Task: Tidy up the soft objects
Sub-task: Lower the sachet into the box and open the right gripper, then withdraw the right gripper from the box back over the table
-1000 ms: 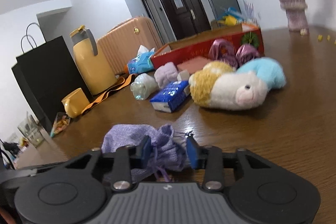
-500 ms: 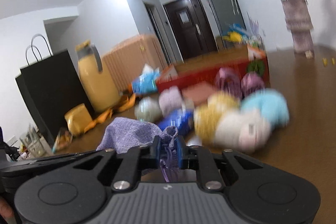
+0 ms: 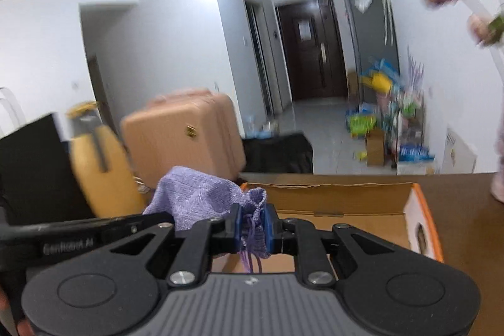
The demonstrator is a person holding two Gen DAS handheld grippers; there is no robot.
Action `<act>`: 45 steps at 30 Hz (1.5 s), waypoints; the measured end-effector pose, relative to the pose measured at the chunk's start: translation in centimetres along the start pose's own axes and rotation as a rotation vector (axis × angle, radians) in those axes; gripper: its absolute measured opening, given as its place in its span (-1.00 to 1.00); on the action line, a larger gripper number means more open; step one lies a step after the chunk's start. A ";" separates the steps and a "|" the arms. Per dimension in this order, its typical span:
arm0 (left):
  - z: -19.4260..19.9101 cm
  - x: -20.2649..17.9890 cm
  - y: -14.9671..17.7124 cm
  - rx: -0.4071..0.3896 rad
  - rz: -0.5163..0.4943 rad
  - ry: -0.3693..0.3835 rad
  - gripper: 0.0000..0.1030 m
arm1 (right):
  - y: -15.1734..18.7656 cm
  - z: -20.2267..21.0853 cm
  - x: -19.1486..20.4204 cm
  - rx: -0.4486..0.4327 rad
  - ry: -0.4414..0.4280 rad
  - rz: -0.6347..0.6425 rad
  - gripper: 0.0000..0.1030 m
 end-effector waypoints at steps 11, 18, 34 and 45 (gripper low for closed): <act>-16.8 5.4 -1.4 0.105 -0.064 -0.285 -0.55 | -0.5 -20.6 -5.8 0.263 0.009 -0.019 -0.55; -16.5 5.1 -0.9 0.084 -0.133 -0.231 -0.11 | 2.3 -21.9 -7.6 0.313 -0.003 -0.192 0.25; -1.7 -1.5 -3.9 -0.122 -0.214 -0.143 0.87 | -2.3 -4.5 -7.0 0.162 0.204 -0.026 0.61; 13.0 -3.6 1.0 -0.259 -0.244 -0.048 1.00 | 0.5 14.6 -1.3 -0.035 0.389 0.049 0.91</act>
Point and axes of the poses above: each gripper's, at about its wrist camera, not at the fingertips, and z roughly against the way its jaws point, x to its left, y to its underside, the point moved 1 cm from there along -z, roughly the way its jaws point, and after that the axes turned 15 degrees about z, right-handed, at the moved point
